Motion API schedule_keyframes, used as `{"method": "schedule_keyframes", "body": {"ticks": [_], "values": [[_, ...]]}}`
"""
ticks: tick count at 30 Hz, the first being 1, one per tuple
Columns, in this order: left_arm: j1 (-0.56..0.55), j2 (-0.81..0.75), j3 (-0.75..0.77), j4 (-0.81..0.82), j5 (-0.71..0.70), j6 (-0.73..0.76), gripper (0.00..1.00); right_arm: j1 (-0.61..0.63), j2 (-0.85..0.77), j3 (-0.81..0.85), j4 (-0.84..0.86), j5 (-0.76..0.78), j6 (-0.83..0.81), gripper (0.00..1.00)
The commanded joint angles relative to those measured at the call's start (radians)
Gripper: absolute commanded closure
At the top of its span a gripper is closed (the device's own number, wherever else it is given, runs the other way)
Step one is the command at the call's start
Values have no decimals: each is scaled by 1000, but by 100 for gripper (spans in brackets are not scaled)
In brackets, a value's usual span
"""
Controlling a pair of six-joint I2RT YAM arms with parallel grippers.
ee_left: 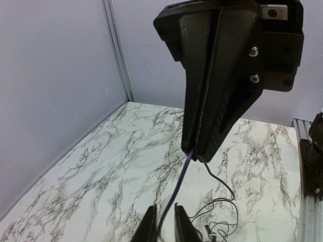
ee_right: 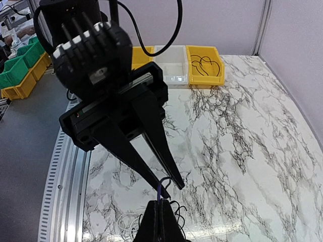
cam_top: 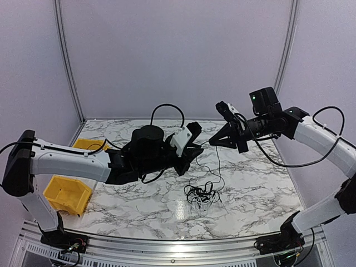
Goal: Untangle the cables
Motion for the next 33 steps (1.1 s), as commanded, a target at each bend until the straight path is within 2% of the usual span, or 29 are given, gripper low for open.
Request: {"method": "schedule_keyframes", "body": {"ticks": [1,2,4,10,16,24,33], "values": [[13,-9,28,-6,17,8,96,11,-30,-20,36,-13,0,100],[14,-15,22,-5,5,5,100,11,-29,-26,41,-12,1,100],[16,-31,-1,-6,-51,-8,100,10,-26,-37,57,0,9,100],[22,-170,-137,-37,-221,-67,100,11,-6,-132,187,139,32,69],[23,-292,-239,-114,-457,-117,100,12,72,-278,372,297,49,53],[25,-361,-297,-172,-615,-166,100,58,220,-334,438,331,72,48],[34,-407,-256,-230,-794,-172,100,138,333,-343,421,377,82,42]]}}
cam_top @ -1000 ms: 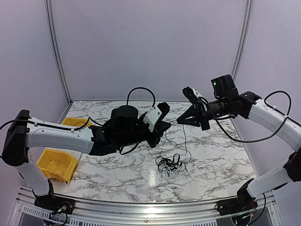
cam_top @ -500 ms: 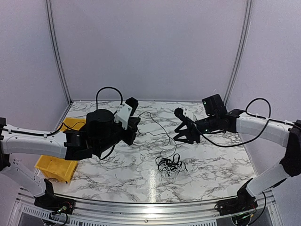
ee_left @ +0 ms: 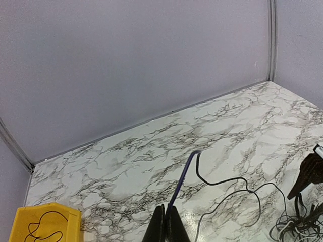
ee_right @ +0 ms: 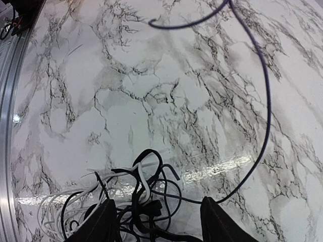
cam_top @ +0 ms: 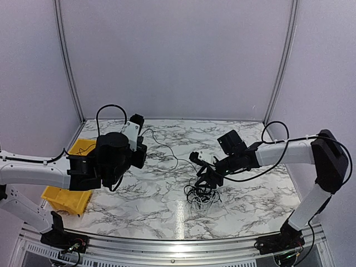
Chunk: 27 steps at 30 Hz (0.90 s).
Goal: Untangle the cables
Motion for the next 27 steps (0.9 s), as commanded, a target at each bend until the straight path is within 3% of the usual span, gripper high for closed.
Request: {"method": "schedule_keyframes", "body": {"ticks": [1,6,15,17,22,27], "values": [[13,-57,44,-55,-120,-10,100,23,58,9,-3,47,16,42],[22,-94,119,-129,-143,10,100,24,101,20,-18,140,15,43],[24,-136,305,-191,-161,174,100,21,136,35,-56,140,8,81],[24,-142,359,-207,-167,220,100,12,132,37,-61,146,16,81],[24,-141,526,-246,-182,357,100,-57,124,66,-118,111,26,70],[24,-130,672,-253,-200,461,100,-146,115,63,-114,122,43,68]]}}
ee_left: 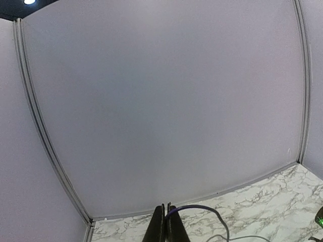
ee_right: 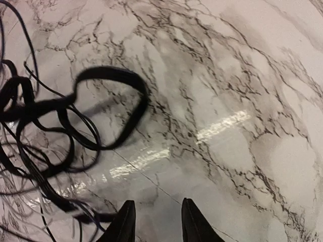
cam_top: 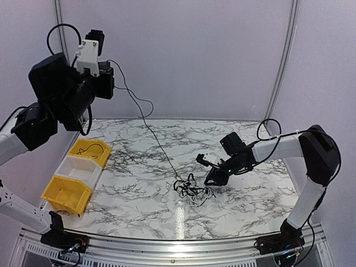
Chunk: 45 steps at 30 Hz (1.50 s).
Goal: Untangle the cables
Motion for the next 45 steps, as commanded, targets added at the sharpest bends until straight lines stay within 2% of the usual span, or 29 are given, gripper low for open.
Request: {"method": "schedule_keyframes", "body": {"ticks": [1,3,4,9,14,15,17,20,26,35,40,41,45], "values": [[4,-14,126,-12,-47,144,100,-75,-9,31,-33,10,21,72],[3,-6,165,-14,-52,171,100,-102,-4,31,-37,4,17,85],[3,-4,180,-18,-50,175,100,-112,-3,33,-42,-3,13,87],[-11,-3,205,-37,-34,135,100,-121,-82,30,-36,-81,-11,80],[-17,-3,216,-71,-44,140,100,-103,-188,-3,-4,-151,-27,68],[-17,-1,227,-73,-47,146,100,-90,-206,-5,-5,-160,-37,62],[-17,3,253,-88,-43,143,100,-38,-239,-7,-9,-172,-71,55],[-21,15,279,-121,-23,126,100,100,-265,-5,12,-103,-112,48],[-25,-5,233,-129,-24,83,100,236,-145,55,50,-23,-102,40],[-25,-51,167,-129,-47,64,100,323,50,173,103,35,-94,35],[-25,-67,164,-128,-56,71,100,333,139,216,123,87,-71,36],[-25,-70,166,-129,-58,74,100,333,158,224,115,108,-70,38],[-25,-84,196,-129,-59,85,100,326,191,203,98,115,-93,65]]}}
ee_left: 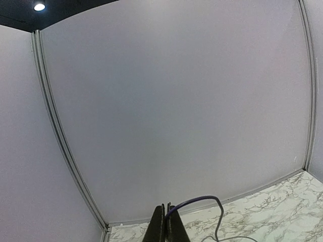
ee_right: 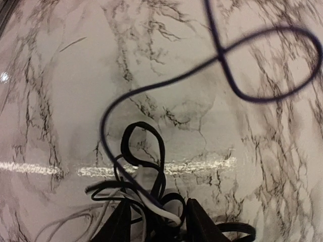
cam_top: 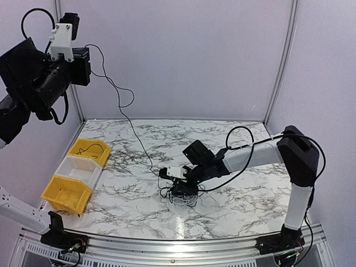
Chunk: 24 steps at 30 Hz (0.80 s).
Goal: Untangle the cables
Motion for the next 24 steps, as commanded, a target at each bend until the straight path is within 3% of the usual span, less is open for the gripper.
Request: {"method": "schedule_keyframes", "body": {"ticks": [1,6,12,14,21,24], "values": [[-4,-31,48,7,-26,17,100,-8,29,-11,-13,41,-3,71],[-4,-26,200,5,-47,86,100,-94,-31,-63,-76,43,-12,91],[-5,-9,333,6,-80,179,100,-257,-137,-159,-103,124,-37,92],[-5,-14,324,7,-81,186,100,-306,-160,-184,-104,138,-36,90],[-4,-19,288,14,-102,186,100,-387,-159,-238,-81,197,-3,65],[-4,-22,313,55,-116,210,100,-406,-141,-238,-76,208,6,62]]}}
